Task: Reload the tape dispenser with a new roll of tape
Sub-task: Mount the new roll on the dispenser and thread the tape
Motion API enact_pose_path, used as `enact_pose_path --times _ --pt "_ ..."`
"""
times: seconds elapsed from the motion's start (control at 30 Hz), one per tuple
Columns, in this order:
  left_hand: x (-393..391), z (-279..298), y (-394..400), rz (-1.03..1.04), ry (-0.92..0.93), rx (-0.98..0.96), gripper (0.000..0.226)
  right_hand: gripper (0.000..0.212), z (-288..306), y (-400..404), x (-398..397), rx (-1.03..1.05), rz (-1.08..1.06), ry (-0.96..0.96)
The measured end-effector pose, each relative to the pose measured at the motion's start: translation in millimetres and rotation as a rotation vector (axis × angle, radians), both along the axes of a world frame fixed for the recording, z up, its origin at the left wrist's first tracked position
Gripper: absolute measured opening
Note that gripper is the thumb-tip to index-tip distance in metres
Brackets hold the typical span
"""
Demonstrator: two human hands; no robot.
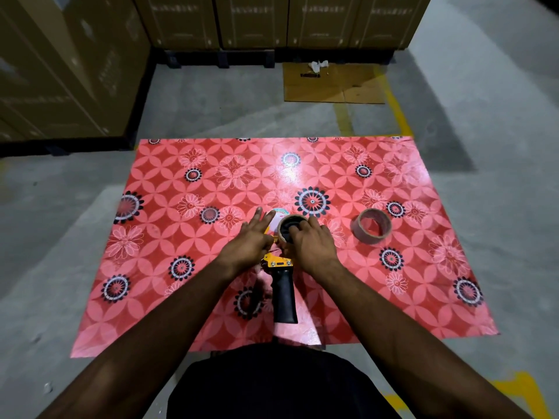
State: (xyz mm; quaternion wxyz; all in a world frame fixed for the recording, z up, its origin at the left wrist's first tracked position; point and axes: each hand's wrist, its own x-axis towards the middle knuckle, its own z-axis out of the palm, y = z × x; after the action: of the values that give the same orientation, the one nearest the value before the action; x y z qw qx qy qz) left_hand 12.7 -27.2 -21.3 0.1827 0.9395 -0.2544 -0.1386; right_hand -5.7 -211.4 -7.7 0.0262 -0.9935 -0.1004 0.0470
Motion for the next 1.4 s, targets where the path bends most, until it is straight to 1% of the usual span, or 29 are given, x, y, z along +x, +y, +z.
enact_pose_path --times 0.13,0.2,0.27,0.33,0.47,0.57,0.63,0.77,0.87,0.93,1.0,1.17,1.3,1.4 --pt "-1.7 4.0 5.2 0.026 -0.024 -0.048 0.021 0.036 0.8 -1.1 0.9 0.007 0.045 -0.015" --pt "-4.9 7.7 3.7 0.031 -0.097 -0.030 0.017 0.034 -2.1 -2.4 -1.0 0.010 0.036 -0.023" --pt "-10.6 8.5 1.3 0.041 -0.201 0.035 0.012 0.031 -4.4 -2.5 -2.4 -0.015 0.012 -0.024" --pt "-16.7 3.6 -0.2 0.098 -0.257 0.058 0.010 0.031 -4.7 -1.8 -2.4 -0.049 0.013 -0.014" --pt "-21.5 -6.0 1.4 0.255 -0.187 -0.025 0.011 0.033 -4.5 2.1 0.0 -0.074 0.043 -0.013" --pt "-20.3 -8.4 3.9 0.289 -0.161 -0.054 0.010 0.035 -4.6 2.7 1.5 -0.047 0.040 -0.022" --pt "-19.5 -10.5 5.5 0.327 -0.131 -0.122 0.010 0.038 -4.4 1.1 1.7 -0.011 0.059 -0.009" --pt "-17.6 -10.3 12.7 0.389 -0.077 -0.230 0.007 0.037 -1.2 -10.6 2.8 0.054 0.136 0.033" --pt "-18.4 -5.4 16.1 0.410 -0.052 -0.276 0.008 0.037 4.6 -22.2 -0.9 0.070 0.190 0.013" --pt "-21.9 -2.2 15.1 0.430 -0.065 -0.275 0.007 0.040 10.0 -22.7 -5.0 0.092 0.191 0.002" --pt "-25.2 -1.5 13.1 0.476 -0.074 -0.274 0.006 0.049 11.6 -17.1 -8.1 0.105 0.179 0.017" --pt "-30.7 -5.1 7.9 0.595 -0.061 -0.317 0.005 0.062 -4.3 -12.3 -14.6 0.103 0.222 0.007" --pt "-30.7 -7.2 9.8 0.559 -0.036 -0.342 0.008 0.077 -3.1 -16.3 -19.1 0.081 0.224 0.023" --pt "-30.1 -6.2 14.2 0.530 -0.036 -0.355 0.009 0.075 -4.7 -15.6 -14.6 0.042 0.206 0.049"
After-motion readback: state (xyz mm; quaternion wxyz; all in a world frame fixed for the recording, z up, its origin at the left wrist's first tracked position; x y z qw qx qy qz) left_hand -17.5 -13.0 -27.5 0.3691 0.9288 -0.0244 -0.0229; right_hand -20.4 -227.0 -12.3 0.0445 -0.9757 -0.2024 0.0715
